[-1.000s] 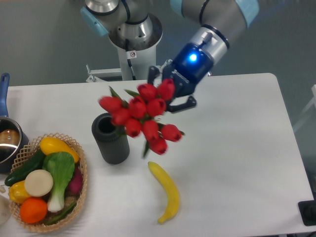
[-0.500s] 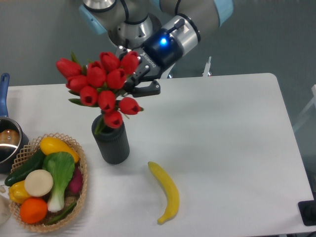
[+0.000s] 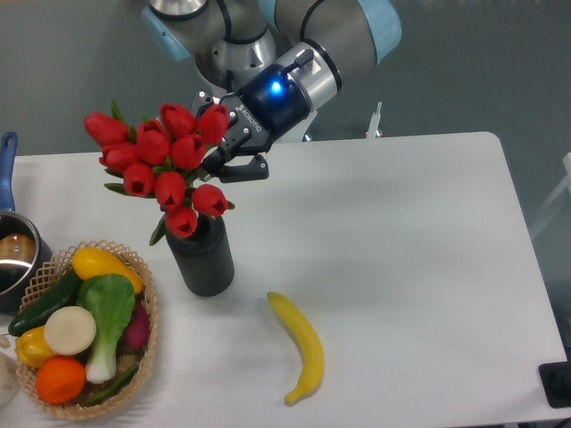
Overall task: Insert the flowers into the vase
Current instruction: 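Push the tulip stems down into the vase with the gripper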
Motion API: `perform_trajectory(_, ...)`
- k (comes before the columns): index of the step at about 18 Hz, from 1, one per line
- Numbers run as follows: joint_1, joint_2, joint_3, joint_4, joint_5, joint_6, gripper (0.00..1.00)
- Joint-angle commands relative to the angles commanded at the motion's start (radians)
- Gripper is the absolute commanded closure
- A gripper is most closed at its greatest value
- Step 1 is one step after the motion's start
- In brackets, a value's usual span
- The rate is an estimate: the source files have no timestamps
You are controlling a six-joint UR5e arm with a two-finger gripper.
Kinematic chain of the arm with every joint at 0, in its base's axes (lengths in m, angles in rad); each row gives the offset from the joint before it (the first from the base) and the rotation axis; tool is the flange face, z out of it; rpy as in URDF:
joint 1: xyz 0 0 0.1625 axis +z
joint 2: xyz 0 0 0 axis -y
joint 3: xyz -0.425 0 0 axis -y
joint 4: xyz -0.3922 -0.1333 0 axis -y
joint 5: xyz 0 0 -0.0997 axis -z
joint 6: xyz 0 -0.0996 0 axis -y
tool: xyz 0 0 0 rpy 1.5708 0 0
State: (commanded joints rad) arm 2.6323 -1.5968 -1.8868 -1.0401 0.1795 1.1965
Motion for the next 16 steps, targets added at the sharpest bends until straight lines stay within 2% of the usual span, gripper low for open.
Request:
perform_trajectory(6, 0.002, -0.008, -0.006, 0.006, 0.002, 0.000, 1.00)
perform_trajectory(12, 0.002, -0.015, -0.078, 0.086, 0.012, 0.012, 1.00)
perform_trajectory(16, 0.000, -0.018, -0.118, 0.095, 0.015, 0.046, 1.00)
